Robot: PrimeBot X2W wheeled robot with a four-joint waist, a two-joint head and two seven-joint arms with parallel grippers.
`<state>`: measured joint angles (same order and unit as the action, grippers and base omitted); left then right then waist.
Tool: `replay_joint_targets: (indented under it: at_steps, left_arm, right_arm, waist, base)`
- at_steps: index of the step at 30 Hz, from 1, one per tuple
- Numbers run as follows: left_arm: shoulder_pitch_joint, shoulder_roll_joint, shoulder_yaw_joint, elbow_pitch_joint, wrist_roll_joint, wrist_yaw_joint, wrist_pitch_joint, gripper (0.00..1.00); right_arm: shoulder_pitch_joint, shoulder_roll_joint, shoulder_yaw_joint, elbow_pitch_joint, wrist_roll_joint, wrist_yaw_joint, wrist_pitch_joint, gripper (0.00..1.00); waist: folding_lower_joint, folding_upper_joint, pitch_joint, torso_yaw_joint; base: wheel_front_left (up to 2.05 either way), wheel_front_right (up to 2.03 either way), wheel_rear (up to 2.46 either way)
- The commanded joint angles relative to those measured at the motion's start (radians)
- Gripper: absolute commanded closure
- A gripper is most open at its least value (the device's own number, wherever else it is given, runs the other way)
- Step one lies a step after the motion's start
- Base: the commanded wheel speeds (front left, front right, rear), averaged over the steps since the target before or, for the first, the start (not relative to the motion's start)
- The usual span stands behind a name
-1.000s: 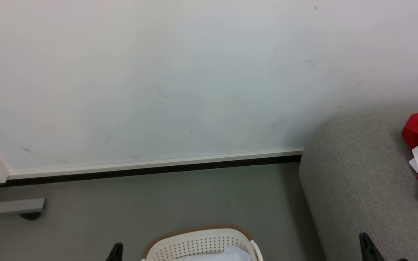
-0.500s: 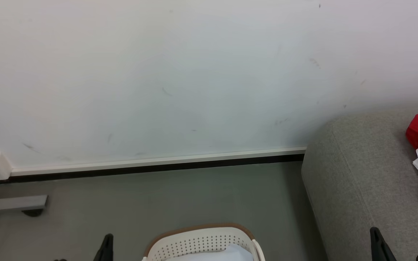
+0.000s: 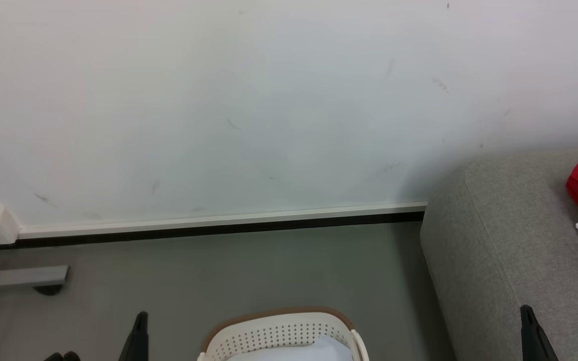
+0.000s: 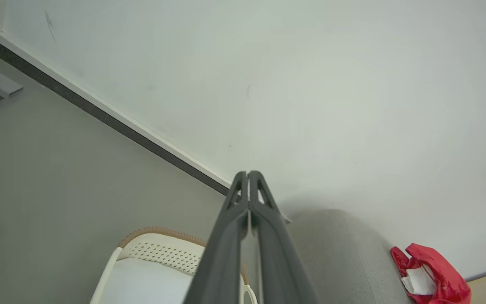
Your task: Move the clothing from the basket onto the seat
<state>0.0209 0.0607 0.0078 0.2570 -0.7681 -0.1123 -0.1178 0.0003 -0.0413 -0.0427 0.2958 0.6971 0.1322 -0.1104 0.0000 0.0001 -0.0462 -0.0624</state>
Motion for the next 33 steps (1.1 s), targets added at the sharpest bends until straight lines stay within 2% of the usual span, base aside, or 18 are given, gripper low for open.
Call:
replay_joint_targets:
  at_steps: [1,33]
  left_arm:
    - [-0.027,0.002,0.010,-0.017,-0.041,0.005,0.011,1.00]
    - [-0.074,-0.002,0.054,-0.042,-0.393,0.021,0.109,1.00]
  right_arm:
    - [-0.031,-0.007,-0.008,-0.016,0.046,-0.001,0.009,1.00]
    - [-0.076,-0.012,-0.036,-0.028,0.429,-0.001,0.103,1.00]
  waist:
    - [0.0000,-0.0001,0.001,0.001]
    - [0.0000,-0.0001,0.016,0.022]
  base:
    - [0.00,0.00,0.00]
    - [0.00,0.00,0.00]
